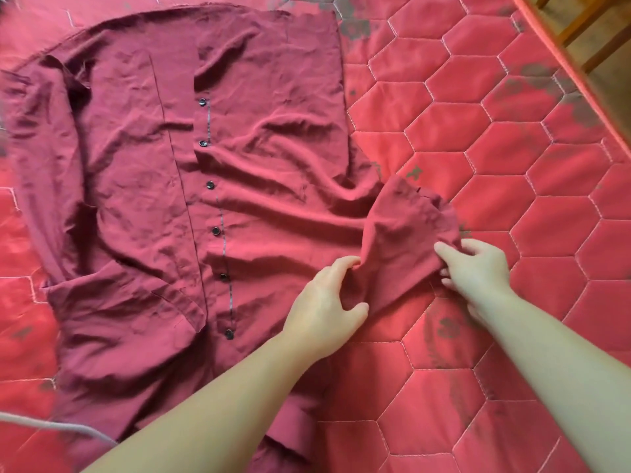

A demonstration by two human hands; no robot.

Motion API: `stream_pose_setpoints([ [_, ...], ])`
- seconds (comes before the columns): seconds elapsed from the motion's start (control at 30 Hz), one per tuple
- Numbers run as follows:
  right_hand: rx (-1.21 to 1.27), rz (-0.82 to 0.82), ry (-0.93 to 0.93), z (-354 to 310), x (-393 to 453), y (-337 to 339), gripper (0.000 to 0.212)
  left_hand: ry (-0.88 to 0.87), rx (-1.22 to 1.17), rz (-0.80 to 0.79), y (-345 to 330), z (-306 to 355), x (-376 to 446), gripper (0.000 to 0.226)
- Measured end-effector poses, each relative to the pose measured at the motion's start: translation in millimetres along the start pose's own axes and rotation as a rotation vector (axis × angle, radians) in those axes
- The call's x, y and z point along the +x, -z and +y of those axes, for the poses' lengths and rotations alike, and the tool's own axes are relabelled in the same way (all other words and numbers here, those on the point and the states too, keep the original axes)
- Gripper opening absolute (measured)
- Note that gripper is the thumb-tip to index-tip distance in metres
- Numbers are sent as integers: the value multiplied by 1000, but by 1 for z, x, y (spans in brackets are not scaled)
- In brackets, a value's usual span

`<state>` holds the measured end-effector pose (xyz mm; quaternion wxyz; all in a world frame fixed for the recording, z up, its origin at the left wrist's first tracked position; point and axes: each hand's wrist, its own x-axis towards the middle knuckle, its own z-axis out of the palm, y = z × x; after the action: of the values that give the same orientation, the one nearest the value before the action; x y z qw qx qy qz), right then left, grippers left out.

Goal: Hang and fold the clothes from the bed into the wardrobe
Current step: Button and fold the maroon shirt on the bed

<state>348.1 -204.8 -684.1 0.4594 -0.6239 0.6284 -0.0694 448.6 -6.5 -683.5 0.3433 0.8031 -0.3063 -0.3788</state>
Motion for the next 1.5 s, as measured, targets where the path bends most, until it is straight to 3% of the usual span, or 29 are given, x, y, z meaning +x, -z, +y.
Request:
stream_pose_setpoints([
  [0.13,364,256,-136,-4,-2,20,21,8,-10,-9,-2,-2,-3,72],
  [0.2,373,345,-160,-6,-12,31,20,33,-32,-45,-2,-1,-3,81],
  [0.27,361,312,-79,-13,-24,35,15,18,18,-121,-1,3,-3,93],
  [0.33,340,178,172,-35,-41,26,15,-15,10,-213,2,13,-4,95],
  [0.37,304,95,328,-52,-52,16,20,0,-122,-242,5,21,-4,89],
  [0.47,186,-204,696,-110,-90,-28,28,125,-840,-233,27,36,-3,56],
  [0.57,56,-673,721,-137,-114,-72,28,269,-1317,-82,60,25,2,37],
  [0.6,40,-741,677,-134,-116,-83,25,303,-1382,-22,70,19,3,34],
  [0.67,28,-653,643,-112,-116,-97,19,434,-1425,118,81,0,5,33],
  [0.8,-83,-276,530,-54,-113,-95,7,736,-1515,408,89,-40,8,36],
  [0.87,-261,-265,412,-33,-113,-91,29,738,-1471,423,93,-52,6,35],
  [0.93,-495,-373,327,-23,-121,-89,68,700,-1398,380,98,-56,2,29],
  [1.0,-602,-452,327,-17,-139,-93,88,625,-1356,355,101,-57,1,32],
  [1.07,-609,-479,355,-11,-156,-100,83,579,-1314,383,103,-58,1,28],
  [1.13,-573,-423,428,-3,-167,-106,60,606,-1272,436,104,-55,3,20],
  [1.23,-519,-265,631,13,-175,-105,46,610,-1277,485,111,-53,9,36],
  [1.3,-602,-209,813,24,-177,-100,48,600,-1300,541,118,-60,10,39],
  [1.4,-743,-228,942,48,-176,-91,57,552,-1334,595,128,-80,11,59],
  [1.5,-815,-315,989,68,-181,-84,38,561,-1237,675,135,-98,6,76],
])
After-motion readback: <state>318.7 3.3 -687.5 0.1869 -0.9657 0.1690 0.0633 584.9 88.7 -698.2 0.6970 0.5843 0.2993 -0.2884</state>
